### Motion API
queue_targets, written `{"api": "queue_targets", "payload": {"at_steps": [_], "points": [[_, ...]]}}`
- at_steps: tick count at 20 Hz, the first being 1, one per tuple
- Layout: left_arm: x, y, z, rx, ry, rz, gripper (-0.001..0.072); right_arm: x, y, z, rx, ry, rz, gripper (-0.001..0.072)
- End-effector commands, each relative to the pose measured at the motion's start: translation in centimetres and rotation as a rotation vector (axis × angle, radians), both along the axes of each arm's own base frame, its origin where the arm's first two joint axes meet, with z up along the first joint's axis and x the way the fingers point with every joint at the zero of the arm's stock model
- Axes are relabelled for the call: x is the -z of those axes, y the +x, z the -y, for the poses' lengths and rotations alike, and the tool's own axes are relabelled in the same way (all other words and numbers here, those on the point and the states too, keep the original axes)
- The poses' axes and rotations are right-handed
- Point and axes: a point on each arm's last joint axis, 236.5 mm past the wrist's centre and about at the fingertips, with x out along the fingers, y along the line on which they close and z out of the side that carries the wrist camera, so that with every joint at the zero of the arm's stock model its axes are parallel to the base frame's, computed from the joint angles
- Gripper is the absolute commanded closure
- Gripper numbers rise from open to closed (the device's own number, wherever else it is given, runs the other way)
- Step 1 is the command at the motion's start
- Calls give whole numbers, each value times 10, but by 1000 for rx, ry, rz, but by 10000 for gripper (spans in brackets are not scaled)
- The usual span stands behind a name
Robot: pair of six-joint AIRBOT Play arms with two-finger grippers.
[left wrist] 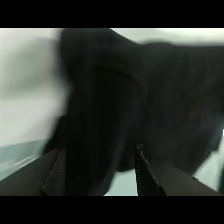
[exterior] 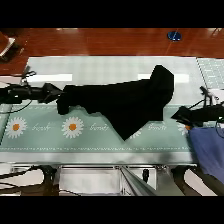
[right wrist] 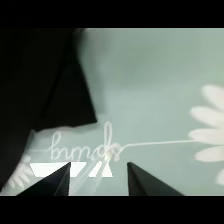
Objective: Fold the shirts.
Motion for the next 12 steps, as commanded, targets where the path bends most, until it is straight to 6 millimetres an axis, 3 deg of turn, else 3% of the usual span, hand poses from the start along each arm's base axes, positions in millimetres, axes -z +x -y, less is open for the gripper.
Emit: {"api": "queue_targets", "payload": {"at_steps": [1,2,3,4,7,12], "points": [[13,-1,46,130,-62,-65,201,10,-13,-44,-101,19,-22,305],[14,1,54,137,-72,-89,218,9,-10,-55,-112,18,-10,305],[15,2,59,164,-65,-93,416,8,-8,-68,-129,29,3,305],[15,1,60,197,-44,-91,697,6,-10,-80,-148,41,7,305],[6,8,58,223,-17,-60,692,7,-24,-109,-216,53,-25,305],[-2,12,59,235,-18,-42,692,28,-52,-171,-309,141,-145,305]]}}
